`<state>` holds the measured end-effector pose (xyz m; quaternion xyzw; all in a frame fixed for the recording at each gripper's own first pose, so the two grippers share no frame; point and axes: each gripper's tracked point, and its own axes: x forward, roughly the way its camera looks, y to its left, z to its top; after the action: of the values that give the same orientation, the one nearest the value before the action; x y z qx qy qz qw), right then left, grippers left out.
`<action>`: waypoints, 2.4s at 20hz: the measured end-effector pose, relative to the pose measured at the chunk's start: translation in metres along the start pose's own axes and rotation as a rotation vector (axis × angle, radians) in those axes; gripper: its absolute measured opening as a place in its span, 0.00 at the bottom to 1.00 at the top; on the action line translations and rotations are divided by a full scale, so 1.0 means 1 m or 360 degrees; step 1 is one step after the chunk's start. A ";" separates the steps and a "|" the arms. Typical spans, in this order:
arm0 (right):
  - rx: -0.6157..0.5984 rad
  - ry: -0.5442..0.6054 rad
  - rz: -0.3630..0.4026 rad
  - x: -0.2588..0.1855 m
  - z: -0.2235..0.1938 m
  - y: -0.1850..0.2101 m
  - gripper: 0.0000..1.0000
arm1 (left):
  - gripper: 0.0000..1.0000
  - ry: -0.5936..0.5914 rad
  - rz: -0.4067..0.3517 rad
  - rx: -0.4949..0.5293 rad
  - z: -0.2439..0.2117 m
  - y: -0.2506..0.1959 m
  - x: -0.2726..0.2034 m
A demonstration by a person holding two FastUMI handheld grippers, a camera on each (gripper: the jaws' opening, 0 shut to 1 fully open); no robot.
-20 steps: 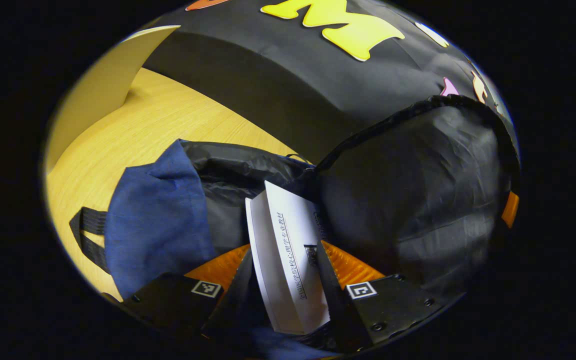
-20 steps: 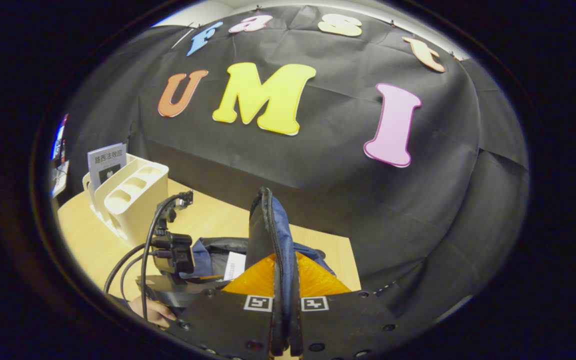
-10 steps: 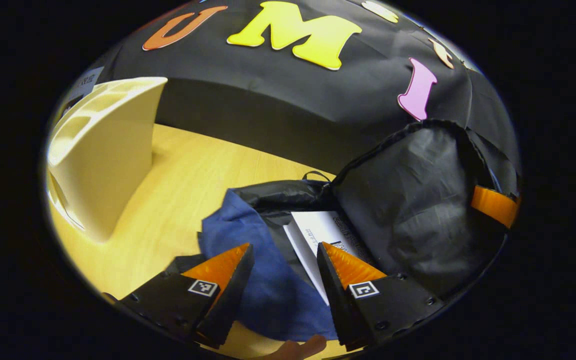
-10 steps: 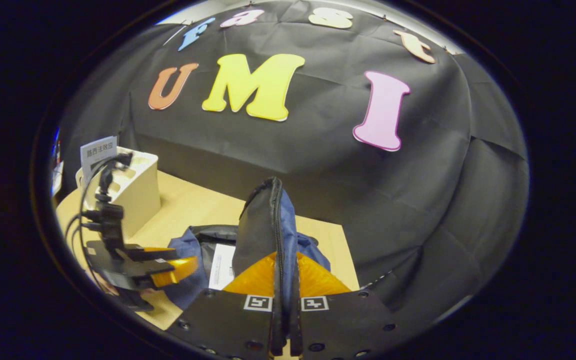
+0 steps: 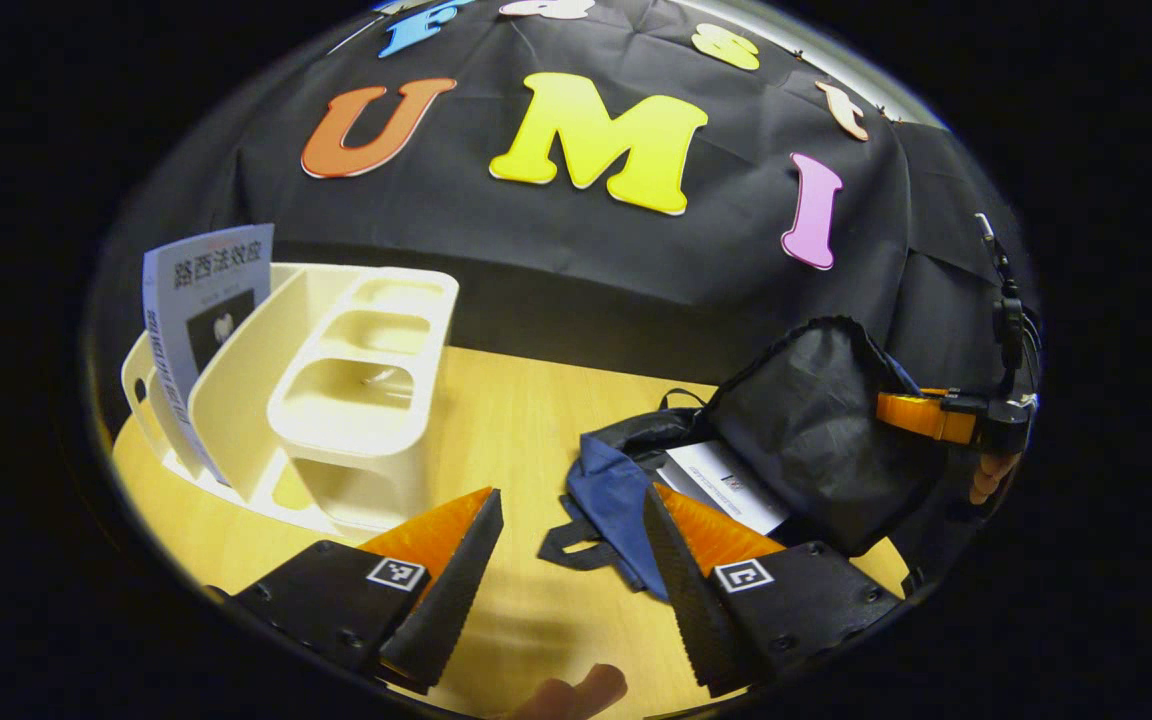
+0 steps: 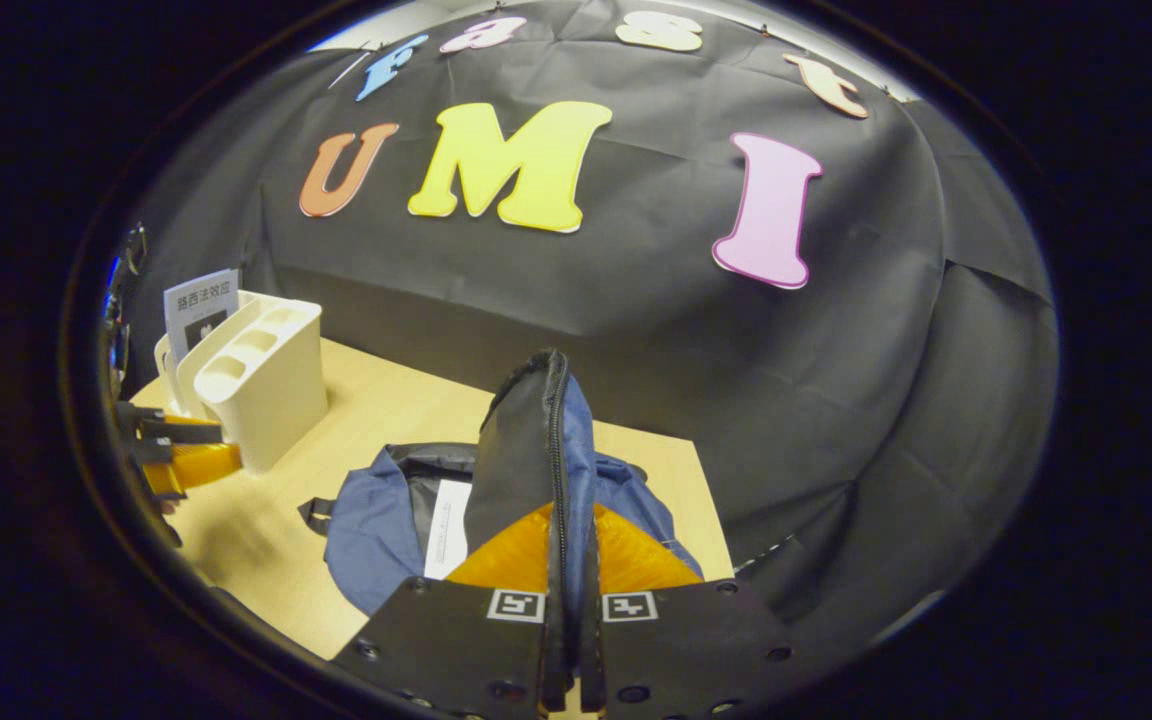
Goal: Open the schoolbag, grab two books from the bookshelf and put them into the schoolbag.
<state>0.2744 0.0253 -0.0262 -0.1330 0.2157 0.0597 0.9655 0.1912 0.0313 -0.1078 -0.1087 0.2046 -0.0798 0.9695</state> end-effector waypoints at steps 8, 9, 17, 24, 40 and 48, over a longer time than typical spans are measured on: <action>0.0060 0.0014 -0.0006 0.002 -0.009 -0.002 0.06 | 0.99 -0.0078 0.0282 0.0196 0.040 0.088 -0.073; 0.0064 0.0017 -0.0017 0.003 -0.010 -0.004 0.06 | 0.98 -0.0072 0.0302 0.0217 0.044 0.098 -0.078; 0.0125 0.0030 -0.0044 0.001 -0.017 0.000 0.06 | 0.98 -0.0080 0.0468 0.0341 0.103 0.163 -0.101; 0.0108 0.0016 -0.0081 -0.007 -0.019 0.001 0.06 | 0.96 -0.0063 0.0566 0.0333 0.168 0.203 -0.090; 0.0017 -0.0036 -0.0006 -0.019 -0.032 0.019 0.06 | 0.97 0.0602 0.0735 0.0329 0.149 0.292 0.010; 0.0039 -0.0018 0.0022 -0.011 -0.036 0.019 0.06 | 0.76 0.0819 0.0709 0.0293 0.124 0.318 0.020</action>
<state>0.2468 0.0323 -0.0575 -0.1192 0.2118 0.0645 0.9679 0.2959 0.3559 -0.0817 0.0501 0.4530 0.0909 0.8855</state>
